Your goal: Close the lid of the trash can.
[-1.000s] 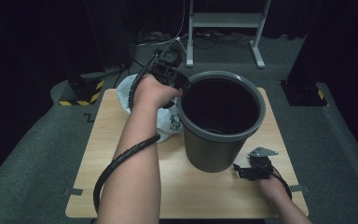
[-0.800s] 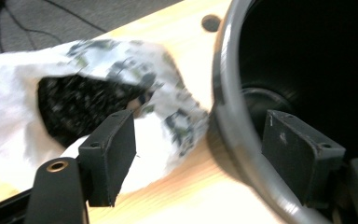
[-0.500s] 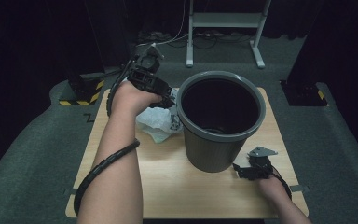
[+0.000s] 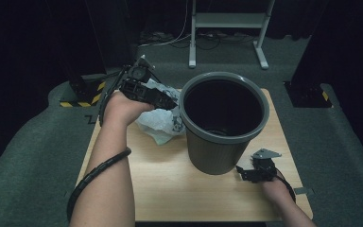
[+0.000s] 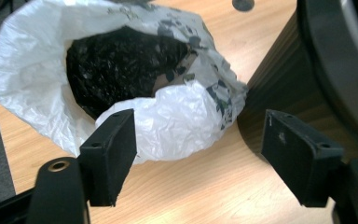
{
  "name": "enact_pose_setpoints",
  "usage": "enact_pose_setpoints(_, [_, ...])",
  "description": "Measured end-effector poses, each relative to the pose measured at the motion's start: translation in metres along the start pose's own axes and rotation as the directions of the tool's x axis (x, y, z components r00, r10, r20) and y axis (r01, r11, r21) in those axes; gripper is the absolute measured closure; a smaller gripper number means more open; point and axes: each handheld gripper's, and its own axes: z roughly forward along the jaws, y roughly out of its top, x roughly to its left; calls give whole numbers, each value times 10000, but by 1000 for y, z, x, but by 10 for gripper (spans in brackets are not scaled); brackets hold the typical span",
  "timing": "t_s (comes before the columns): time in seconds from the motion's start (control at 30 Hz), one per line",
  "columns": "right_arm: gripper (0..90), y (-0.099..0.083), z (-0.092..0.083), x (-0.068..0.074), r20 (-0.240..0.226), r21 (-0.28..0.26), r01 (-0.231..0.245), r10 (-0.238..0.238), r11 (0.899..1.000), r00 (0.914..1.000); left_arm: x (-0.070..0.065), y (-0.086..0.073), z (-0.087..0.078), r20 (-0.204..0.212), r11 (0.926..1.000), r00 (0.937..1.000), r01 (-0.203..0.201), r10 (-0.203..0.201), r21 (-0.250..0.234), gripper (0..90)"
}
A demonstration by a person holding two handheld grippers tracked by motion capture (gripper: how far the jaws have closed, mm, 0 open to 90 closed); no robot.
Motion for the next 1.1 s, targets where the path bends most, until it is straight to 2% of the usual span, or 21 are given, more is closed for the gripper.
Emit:
enact_pose_setpoints(0.1, [144, 0, 0, 0, 5, -7, 20, -20, 10000, 10000, 7, -5, 2, -27, 9999, 10000, 75, -75, -84, 250])
enact_pose_setpoints(0.17, [145, 0, 0, 0, 6, -10, 27, -27, 10000, 10000, 12, -9, 5, 85, 9997, 9997, 238, -238, 25, 254])
enact_pose_setpoints(0.2, [145, 0, 0, 0, 3, -4, 22, -22, 10000, 10000, 13, -10, 6, 85, 9997, 9997, 226, -227, 76, 245])
enact_pose_setpoints(0.27, [145, 0, 0, 0, 5, -9, 30, -30, 10000, 10000, 13, -14, 7, -45, 9999, 10000, -70, 70, 93, 232])
enact_pose_setpoints(0.4, [145, 0, 0, 0, 41, -10, -6, 6, 10000, 10000, 19, -22, 10, 142, 9997, 9997, 196, -194, -122, 226])
enact_pose_setpoints(0.57, [145, 0, 0, 0, 62, -8, -33, 33, 10000, 10000, 20, -35, 18, -86, 9996, 9997, 226, -224, 183, 197])
enact_pose_setpoints(0.63, [144, 0, 0, 1, 59, -5, -63, 63, 10000, 10000, 20, -38, 18, -34, 9994, 9996, 298, -297, 161, 194])
enact_pose_setpoints(0.8, [138, 1, 2, 0, 41, -25, 40, -40, 10000, 10000, 18, -43, 21, 3, 10000, 10000, 55, -55, -75, 179])
enact_pose_setpoints(0.93, [137, 1, 1, 0, 43, -8, 10, -10, 10000, 10000, 20, -47, 33, 26, 10000, 10000, -43, 43, 17, 160])
enact_pose_setpoints(1.1, [135, 1, 1, 0, 26, 22, 18, -18, 10000, 10000, 25, -62, 53, 112, 9995, 9999, 101, -104, 283, 152])
